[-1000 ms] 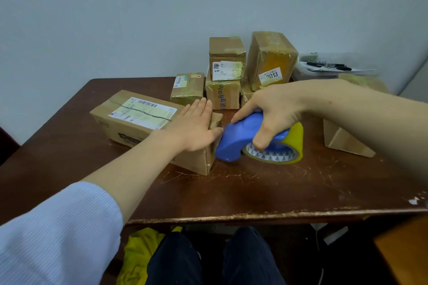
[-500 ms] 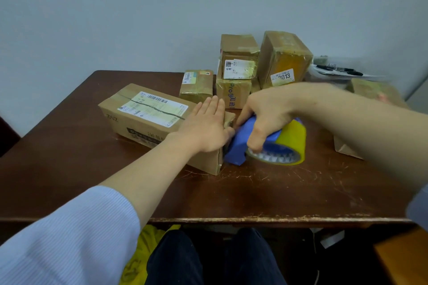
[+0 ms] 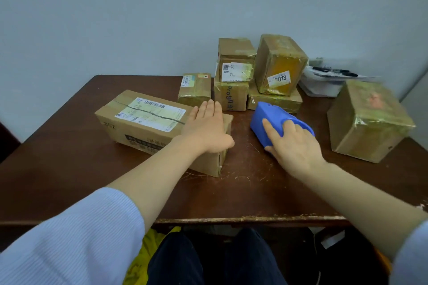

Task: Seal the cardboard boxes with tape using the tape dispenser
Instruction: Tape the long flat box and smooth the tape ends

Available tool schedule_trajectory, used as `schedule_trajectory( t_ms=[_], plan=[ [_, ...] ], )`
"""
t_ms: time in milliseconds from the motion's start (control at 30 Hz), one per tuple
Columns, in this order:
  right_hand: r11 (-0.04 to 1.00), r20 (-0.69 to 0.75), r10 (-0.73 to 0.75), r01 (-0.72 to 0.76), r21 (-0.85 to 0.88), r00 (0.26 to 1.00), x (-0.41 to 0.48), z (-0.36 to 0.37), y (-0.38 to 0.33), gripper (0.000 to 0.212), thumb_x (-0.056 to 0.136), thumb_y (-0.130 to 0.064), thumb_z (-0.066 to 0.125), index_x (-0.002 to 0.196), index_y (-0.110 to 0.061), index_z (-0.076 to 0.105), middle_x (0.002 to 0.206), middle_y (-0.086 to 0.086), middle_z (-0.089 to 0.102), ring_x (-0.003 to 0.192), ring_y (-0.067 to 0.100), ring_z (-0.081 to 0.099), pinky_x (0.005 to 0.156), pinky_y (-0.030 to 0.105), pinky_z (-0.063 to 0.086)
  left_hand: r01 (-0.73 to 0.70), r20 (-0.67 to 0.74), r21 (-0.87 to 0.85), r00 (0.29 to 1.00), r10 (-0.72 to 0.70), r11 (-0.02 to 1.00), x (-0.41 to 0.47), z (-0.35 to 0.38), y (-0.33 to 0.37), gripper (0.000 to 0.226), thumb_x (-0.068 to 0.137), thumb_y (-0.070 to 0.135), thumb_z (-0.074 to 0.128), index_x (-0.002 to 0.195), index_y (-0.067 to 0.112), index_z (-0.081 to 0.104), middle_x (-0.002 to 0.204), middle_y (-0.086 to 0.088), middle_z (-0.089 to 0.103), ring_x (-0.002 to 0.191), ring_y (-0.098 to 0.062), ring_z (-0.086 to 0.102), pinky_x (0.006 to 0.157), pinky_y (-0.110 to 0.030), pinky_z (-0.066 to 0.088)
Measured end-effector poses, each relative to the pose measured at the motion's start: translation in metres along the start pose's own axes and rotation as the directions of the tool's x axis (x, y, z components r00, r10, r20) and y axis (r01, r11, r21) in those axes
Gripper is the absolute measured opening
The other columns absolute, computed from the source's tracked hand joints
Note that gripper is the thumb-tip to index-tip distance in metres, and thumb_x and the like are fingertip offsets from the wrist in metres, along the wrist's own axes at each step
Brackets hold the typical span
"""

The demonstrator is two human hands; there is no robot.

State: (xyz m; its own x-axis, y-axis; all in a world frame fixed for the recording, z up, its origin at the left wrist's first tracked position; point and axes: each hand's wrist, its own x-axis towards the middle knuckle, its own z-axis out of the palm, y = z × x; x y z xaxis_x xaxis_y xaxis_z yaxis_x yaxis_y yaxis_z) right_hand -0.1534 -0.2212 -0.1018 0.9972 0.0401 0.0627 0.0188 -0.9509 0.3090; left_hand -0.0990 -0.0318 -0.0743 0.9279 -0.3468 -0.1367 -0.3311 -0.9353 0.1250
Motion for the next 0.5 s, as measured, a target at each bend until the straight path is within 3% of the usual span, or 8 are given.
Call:
schedule_trajectory(
  t_ms=[100, 200, 267, 300, 333, 367, 433, 500],
  plan=[
    [0.999, -0.029, 0.031, -0.032, -0.014, 0.999, 0.0, 0.012, -0.001, 0.068, 0.097, -0.047, 0.043, 0.152, -0.023, 0.011, 0.12, 0.015, 0.044, 0.1, 0.03, 0.052, 0.079, 0.036, 0.042, -0.005, 0.019, -0.027, 1.0, 0.006, 1.0, 0.001, -0.001, 0.001, 0.1, 0.086, 0.051, 0.052, 0.151, 0.01, -0.012, 0.158, -0.008, -0.016, 0.146, -0.021, -0.014, 0.119, -0.038, -0.005],
    [0.995, -0.135, 0.098, -0.1, -0.01, 0.986, -0.003, 0.005, -0.009, 0.065, 0.083, -0.043, 0.068, 0.141, -0.025, 0.044, 0.127, 0.027, 0.049, 0.117, 0.042, 0.048, 0.101, 0.051, 0.035, -0.034, 0.01, -0.23, 0.999, 0.037, 0.973, -0.001, -0.015, -0.005, 0.078, 0.092, 0.041, 0.044, 0.153, 0.016, 0.001, 0.16, -0.005, -0.008, 0.147, -0.019, -0.008, 0.117, -0.038, -0.003],
    [0.986, -0.297, 0.052, -0.002, 0.168, 0.953, -0.006, -0.006, -0.025, 0.056, 0.089, -0.032, 0.061, 0.14, -0.016, 0.046, 0.147, 0.028, 0.033, 0.138, 0.042, 0.029, 0.114, 0.051, 0.01, -0.086, -0.072, -0.21, 0.995, 0.072, 0.974, -0.001, -0.016, -0.017, 0.06, 0.099, 0.033, 0.032, 0.153, 0.021, 0.007, 0.16, -0.001, -0.003, 0.147, -0.015, -0.005, 0.117, -0.037, -0.004],
    [0.927, -0.298, 0.067, 0.051, 0.371, 0.952, -0.009, -0.016, -0.039, 0.054, 0.096, -0.03, 0.05, 0.145, -0.011, 0.038, 0.153, 0.023, 0.024, 0.143, 0.035, 0.021, 0.116, 0.043, 0.005, -0.109, -0.108, -0.118, 0.989, 0.097, 0.987, -0.001, -0.014, -0.023, 0.056, 0.101, 0.035, 0.025, 0.152, 0.021, 0.008, 0.16, 0.0, -0.001, 0.147, -0.014, -0.003, 0.117, -0.038, -0.005],
    [0.768, -0.211, 0.109, 0.052, 0.638, 0.971, -0.009, -0.026, -0.054, 0.055, 0.101, -0.03, 0.039, 0.149, -0.009, 0.026, 0.157, 0.016, 0.016, 0.146, 0.027, 0.014, 0.117, 0.035, 0.003, -0.126, -0.118, -0.041, 0.986, 0.12, 0.991, -0.002, -0.009, -0.029, 0.054, 0.102, 0.039, 0.019, 0.153, 0.022, 0.007, 0.16, 0.001, 0.0, 0.147, -0.013, -0.002, 0.117, -0.038, -0.006],
    [0.523, -0.031, 0.107, -0.03, 0.852, 0.994, -0.011, -0.036, -0.07, 0.059, 0.102, -0.035, 0.033, 0.152, -0.008, 0.015, 0.159, 0.011, 0.01, 0.147, 0.02, 0.009, 0.116, 0.029, 0.003, -0.127, -0.107, -0.008, 0.986, 0.125, 0.992, -0.003, -0.005, -0.033, 0.055, 0.102, 0.041, 0.014, 0.153, 0.022, 0.005, 0.16, 0.002, -0.001, 0.147, -0.012, -0.003, 0.118, -0.038, -0.006],
    [0.09, 0.228, 0.022, -0.229, 0.969, 0.973, -0.007, -0.043, -0.098, 0.071, 0.099, -0.049, 0.031, 0.152, -0.009, 0.006, 0.16, 0.007, 0.007, 0.147, 0.018, 0.008, 0.119, 0.031, 0.008, -0.117, -0.071, 0.009, 0.991, 0.118, 0.993, -0.002, 0.002, -0.036, 0.055, 0.102, 0.041, 0.01, 0.152, 0.021, 0.0, 0.16, 0.003, -0.005, 0.147, -0.011, -0.006, 0.119, -0.036, -0.005],
    [-0.069, 0.245, 0.073, -0.24, 0.968, 0.967, -0.005, -0.04, -0.12, 0.074, 0.097, -0.055, 0.029, 0.152, -0.013, 0.006, 0.16, 0.008, 0.011, 0.146, 0.019, 0.014, 0.119, 0.036, 0.015, -0.117, -0.065, 0.018, 0.991, 0.118, 0.993, 0.001, 0.004, -0.037, 0.055, 0.103, 0.04, 0.009, 0.152, 0.02, -0.004, 0.16, 0.003, -0.007, 0.146, -0.011, -0.008, 0.119, -0.035, -0.004]
  ],
)
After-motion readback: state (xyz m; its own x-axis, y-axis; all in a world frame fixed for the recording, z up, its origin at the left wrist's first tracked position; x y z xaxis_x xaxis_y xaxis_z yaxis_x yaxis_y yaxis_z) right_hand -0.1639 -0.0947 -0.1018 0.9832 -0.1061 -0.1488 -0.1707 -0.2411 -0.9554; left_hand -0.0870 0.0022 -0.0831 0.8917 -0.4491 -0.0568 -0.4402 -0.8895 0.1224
